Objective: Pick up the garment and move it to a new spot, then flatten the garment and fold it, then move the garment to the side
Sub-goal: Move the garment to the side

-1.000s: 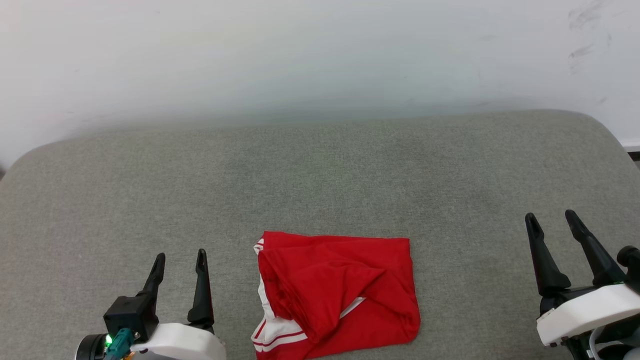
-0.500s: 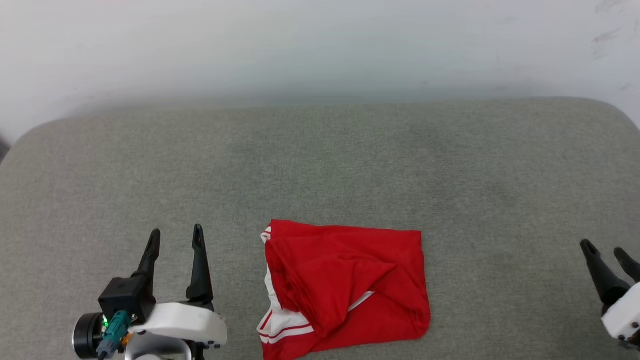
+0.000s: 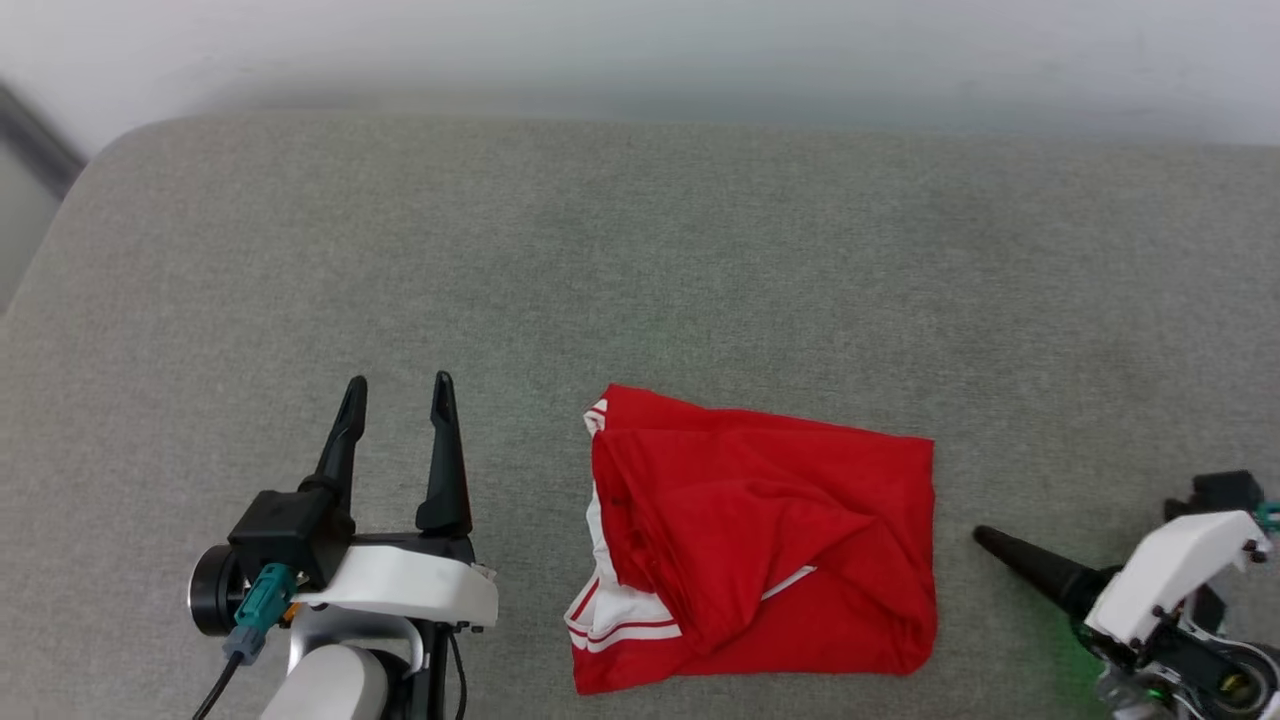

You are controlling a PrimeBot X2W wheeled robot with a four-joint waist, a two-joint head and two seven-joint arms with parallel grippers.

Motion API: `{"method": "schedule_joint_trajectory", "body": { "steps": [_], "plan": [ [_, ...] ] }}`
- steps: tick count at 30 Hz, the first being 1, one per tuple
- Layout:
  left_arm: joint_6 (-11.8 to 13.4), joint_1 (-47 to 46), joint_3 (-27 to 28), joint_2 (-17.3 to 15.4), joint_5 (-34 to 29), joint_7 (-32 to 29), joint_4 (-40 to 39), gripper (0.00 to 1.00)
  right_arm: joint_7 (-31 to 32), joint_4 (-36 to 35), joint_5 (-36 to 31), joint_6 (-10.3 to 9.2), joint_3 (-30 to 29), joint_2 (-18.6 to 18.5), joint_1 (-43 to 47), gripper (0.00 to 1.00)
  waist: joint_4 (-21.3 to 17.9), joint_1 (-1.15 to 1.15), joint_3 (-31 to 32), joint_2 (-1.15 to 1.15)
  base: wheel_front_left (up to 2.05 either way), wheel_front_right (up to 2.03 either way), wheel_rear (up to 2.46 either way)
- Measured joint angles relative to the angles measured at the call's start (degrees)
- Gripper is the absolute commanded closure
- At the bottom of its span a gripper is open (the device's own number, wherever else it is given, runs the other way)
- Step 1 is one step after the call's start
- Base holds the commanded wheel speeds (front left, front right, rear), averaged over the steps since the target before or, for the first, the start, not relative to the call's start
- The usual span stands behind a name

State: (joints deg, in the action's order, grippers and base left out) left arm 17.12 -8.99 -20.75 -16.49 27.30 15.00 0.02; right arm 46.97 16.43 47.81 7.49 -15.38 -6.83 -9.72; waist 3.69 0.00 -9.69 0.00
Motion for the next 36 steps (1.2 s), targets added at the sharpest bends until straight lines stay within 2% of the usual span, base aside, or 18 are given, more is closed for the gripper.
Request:
{"method": "schedule_joint_trajectory", "body": {
  "steps": [6, 10, 11, 12, 13, 17, 24, 31, 36],
  "plan": [
    [-1.37, -0.94, 0.93, 1.8, -1.3, 0.05, 0.53, 0.0, 1.05, 3.97, 9.55, 0.05, 4.58, 2.45, -3.28, 0.0, 2.64, 0.0, -2.58, 0.0, 0.0, 0.0, 0.0],
    [-2.03, -0.98, 1.54, 2.65, -1.99, 0.05, 1.18, 0.0, 1.22, 5.09, 11.7, 0.07, 8.02, 2.7, -4.35, 0.0, 3.64, 0.0, -3.53, 0.0, 0.0, 0.0, 0.0],
    [-2.3, -0.99, 1.74, 2.81, -2.11, 0.05, 1.33, 0.0, 1.18, 5.22, 11.9, 0.07, 8.67, 2.68, -4.42, 0.56, 3.79, 0.0, -3.55, 0.0, 0.0, 0.0, 0.0],
    [-2.47, -0.99, 1.97, 2.97, -2.33, 0.05, 1.51, 0.0, 0.92, 5.16, 12.09, 0.07, 9.42, 2.58, -4.53, 0.85, 3.85, 0.0, -3.46, 0.0, 0.0, 0.0, 0.0],
    [-2.55, -0.99, 2.16, 3.11, -2.44, 0.07, 1.72, 0.0, 0.58, 5.01, 12.28, 0.05, 10.09, 2.49, -4.54, 1.0, 3.87, 0.0, -3.29, 0.0, 0.0, 0.0, 0.0],
    [-3.04, -0.76, 2.98, 3.68, -2.9, 0.05, 2.41, 0.0, -1.54, 2.71, 11.4, -0.01, 13.43, 0.81, -4.38, 1.0, 3.48, 0.0, -1.92, 0.0, 0.0, 0.0, 0.0],
    [-3.88, 0.81, 4.28, 3.96, -3.54, 0.07, 2.48, 0.0, -3.97, -4.71, 1.49, 0.0, 21.01, -7.01, -5.83, 1.0, 0.52, 0.0, 0.67, 0.0, 0.0, 0.0, 0.0],
    [-4.09, 2.36, 5.65, 3.78, -3.97, 0.07, 1.62, 0.0, -3.49, -11.66, -12.73, 0.01, 27.5, -16.27, -9.29, 1.0, -5.51, 0.0, 1.89, 0.0, 0.0, 0.0, 0.0],
    [-4.59, 2.39, 5.77, 3.46, -4.46, 0.07, 0.9, 0.0, -2.48, -13.61, -17.5, 0.02, 29.44, -19.14, -11.5, 1.0, -11.39, 0.0, 1.61, 0.0, 0.0, 0.0, 0.0]
  ]
}}
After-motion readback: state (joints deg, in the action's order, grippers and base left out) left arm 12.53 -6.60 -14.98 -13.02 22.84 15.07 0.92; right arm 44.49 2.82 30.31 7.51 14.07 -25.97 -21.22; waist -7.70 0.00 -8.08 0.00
